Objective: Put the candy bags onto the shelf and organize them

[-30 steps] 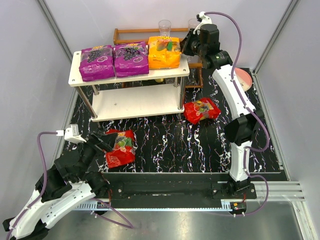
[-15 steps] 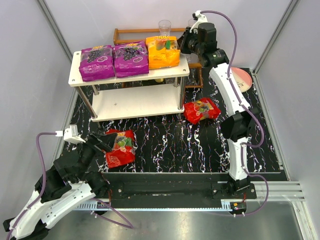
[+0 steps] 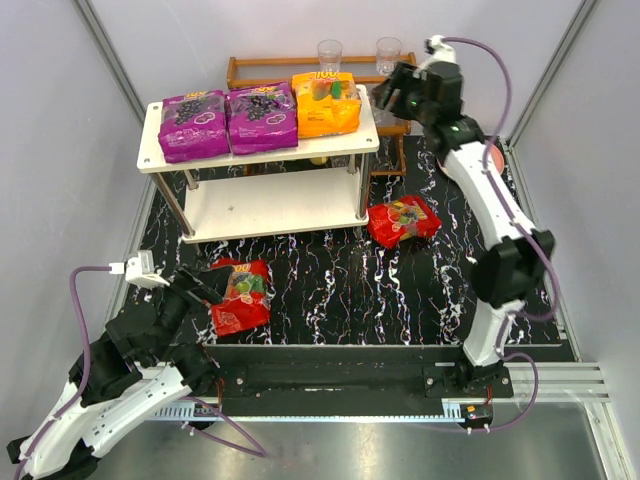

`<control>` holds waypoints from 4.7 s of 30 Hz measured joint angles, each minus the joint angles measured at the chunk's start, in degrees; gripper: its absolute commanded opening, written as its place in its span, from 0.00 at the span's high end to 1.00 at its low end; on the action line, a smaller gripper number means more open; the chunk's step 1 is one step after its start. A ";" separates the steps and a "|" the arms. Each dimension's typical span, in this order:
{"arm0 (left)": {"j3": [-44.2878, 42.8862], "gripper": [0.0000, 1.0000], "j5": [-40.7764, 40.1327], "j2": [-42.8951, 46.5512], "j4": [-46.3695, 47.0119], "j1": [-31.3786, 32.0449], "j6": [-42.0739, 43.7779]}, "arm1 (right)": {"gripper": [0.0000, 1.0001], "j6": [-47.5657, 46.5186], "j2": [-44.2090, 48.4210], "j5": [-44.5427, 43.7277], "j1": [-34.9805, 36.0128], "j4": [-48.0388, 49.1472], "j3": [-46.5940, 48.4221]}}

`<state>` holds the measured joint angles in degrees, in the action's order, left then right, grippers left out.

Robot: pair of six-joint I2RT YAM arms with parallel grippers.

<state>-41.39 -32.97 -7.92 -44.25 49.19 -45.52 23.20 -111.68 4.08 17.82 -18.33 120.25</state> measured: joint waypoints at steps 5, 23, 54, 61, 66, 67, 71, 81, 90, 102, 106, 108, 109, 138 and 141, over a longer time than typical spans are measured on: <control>0.00 0.01 -0.11 0.00 -0.07 0.00 0.00 | 0.14 3.76 18.32 -7.15 -7.82 7.67 -25.18; 0.00 0.01 0.00 -1.07 0.79 0.00 0.02 | 0.00 26.08 36.59 -9.81 -6.88 6.21 -76.83; 0.00 0.01 0.20 -3.98 1.51 0.00 0.50 | 1.00 8.81 44.83 6.78 -3.30 -2.16 -76.87; 0.09 0.01 0.31 -4.63 2.36 0.00 0.48 | 1.00 3.80 46.12 17.42 8.41 -6.43 -77.29; 0.26 0.01 0.70 -4.63 2.80 0.00 0.48 | 0.90 0.83 45.48 23.30 13.79 -6.03 -77.29; 0.26 0.01 0.79 -4.63 2.84 0.00 0.48 | 0.76 0.57 45.07 23.47 14.01 -6.01 -77.29; 0.26 0.01 0.87 -4.57 2.86 0.00 0.46 | 0.40 0.52 41.72 18.29 14.12 -7.17 -76.74; 0.28 0.01 0.92 -4.55 2.86 0.00 0.46 | 0.29 6.84 40.30 -6.40 13.90 -11.58 -76.13; 0.26 0.01 1.03 -4.63 2.91 0.00 0.50 | 0.90 8.57 60.08 -12.41 13.90 -5.14 -83.47; 1.03 0.01 1.95 -5.70 4.57 0.00 0.50 | 1.00 9.03 67.10 -13.18 16.74 24.90 -104.67; 1.03 0.01 2.16 -5.77 4.94 0.00 0.50 | 1.00 9.73 60.98 -13.09 17.51 33.57 -104.59; 1.03 0.01 2.23 -6.01 4.98 0.00 0.50 | 1.00 9.70 57.83 -13.09 18.58 36.85 -103.97; 1.03 0.01 2.36 -6.21 5.01 0.00 0.50 | 1.00 9.68 56.65 -13.07 18.95 37.90 -103.58; 1.66 0.01 2.60 -6.45 4.74 0.00 0.44 | 0.47 24.98 34.67 -10.14 21.92 75.91 -111.25; 1.66 0.01 2.60 -6.45 4.79 0.00 0.44 | 0.31 23.06 50.25 -14.05 22.14 60.00 -108.00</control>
<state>-39.72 -30.37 -14.37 -39.46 49.19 -45.08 46.26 -61.43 -9.98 39.97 41.67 12.25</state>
